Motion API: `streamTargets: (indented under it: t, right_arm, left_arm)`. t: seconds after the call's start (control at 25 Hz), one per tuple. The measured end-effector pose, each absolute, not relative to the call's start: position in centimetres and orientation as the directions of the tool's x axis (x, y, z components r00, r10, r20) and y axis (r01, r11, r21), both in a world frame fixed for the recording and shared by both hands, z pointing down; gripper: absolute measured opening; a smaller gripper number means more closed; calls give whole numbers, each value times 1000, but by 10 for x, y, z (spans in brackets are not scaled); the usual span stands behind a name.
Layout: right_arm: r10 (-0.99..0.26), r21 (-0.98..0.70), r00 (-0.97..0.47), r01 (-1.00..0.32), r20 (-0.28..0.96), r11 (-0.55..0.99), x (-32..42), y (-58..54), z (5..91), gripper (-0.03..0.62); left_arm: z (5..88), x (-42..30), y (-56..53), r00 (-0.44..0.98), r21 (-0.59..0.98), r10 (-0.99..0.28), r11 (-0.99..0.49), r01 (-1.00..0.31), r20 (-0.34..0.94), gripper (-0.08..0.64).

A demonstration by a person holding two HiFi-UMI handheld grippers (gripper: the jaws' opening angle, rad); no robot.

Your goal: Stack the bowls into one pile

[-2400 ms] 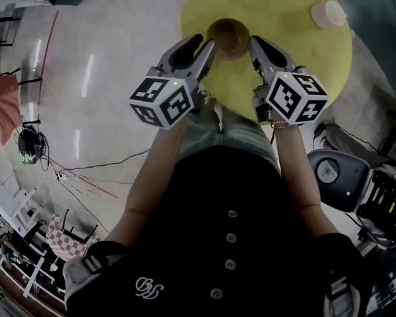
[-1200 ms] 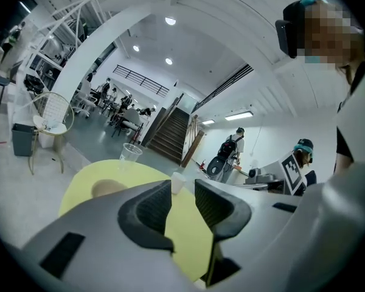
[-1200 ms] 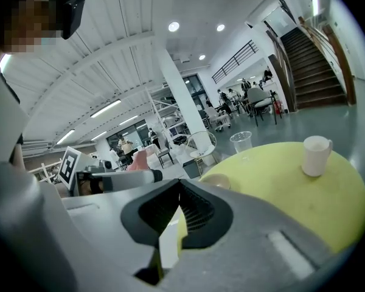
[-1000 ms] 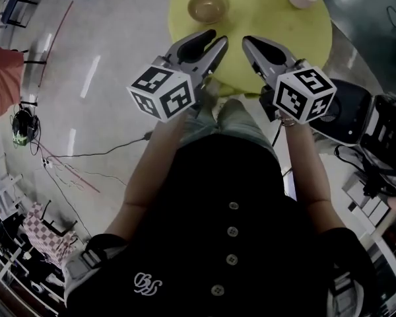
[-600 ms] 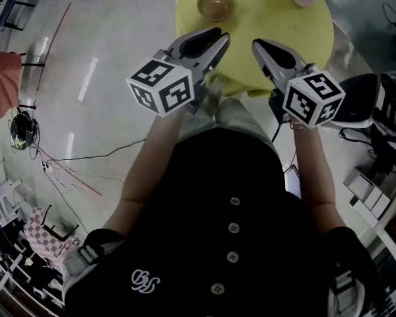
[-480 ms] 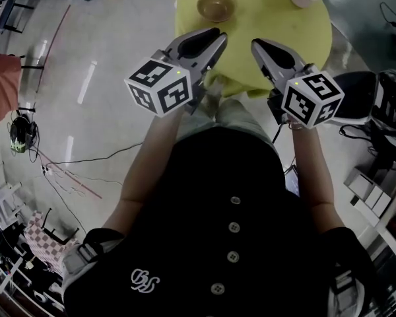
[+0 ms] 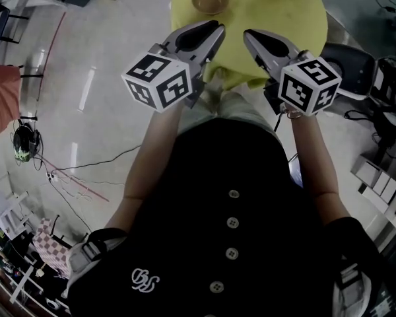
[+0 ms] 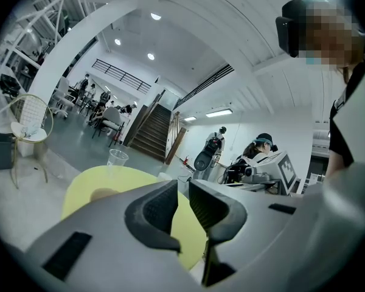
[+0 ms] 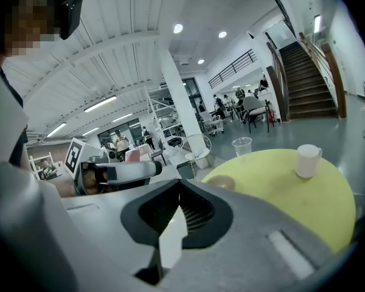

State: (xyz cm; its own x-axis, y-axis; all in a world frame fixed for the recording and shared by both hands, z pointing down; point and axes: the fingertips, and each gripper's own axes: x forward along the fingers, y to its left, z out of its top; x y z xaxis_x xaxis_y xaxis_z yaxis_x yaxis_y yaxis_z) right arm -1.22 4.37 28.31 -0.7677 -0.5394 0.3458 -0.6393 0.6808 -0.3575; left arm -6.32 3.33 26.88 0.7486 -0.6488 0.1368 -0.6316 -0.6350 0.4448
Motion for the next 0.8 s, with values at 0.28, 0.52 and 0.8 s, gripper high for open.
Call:
streamTargets:
  t: [0.28, 0.52, 0.8]
  right_arm:
    - [-520, -326, -779, -622, 351, 711, -3, 47, 275, 3]
    - [-481, -303, -798, -589, 364, 749, -8, 51, 274, 3]
    - [-469, -308, -799, -586, 376, 750, -9, 49, 280, 3]
  left_arm:
    - [270, -48, 39, 759, 446, -634, -643, -623, 146, 64]
    - [269, -41, 34, 761, 445, -632, -644, -622, 147, 64]
    - [279, -34, 30, 761, 472, -628, -628, -619, 162, 64]
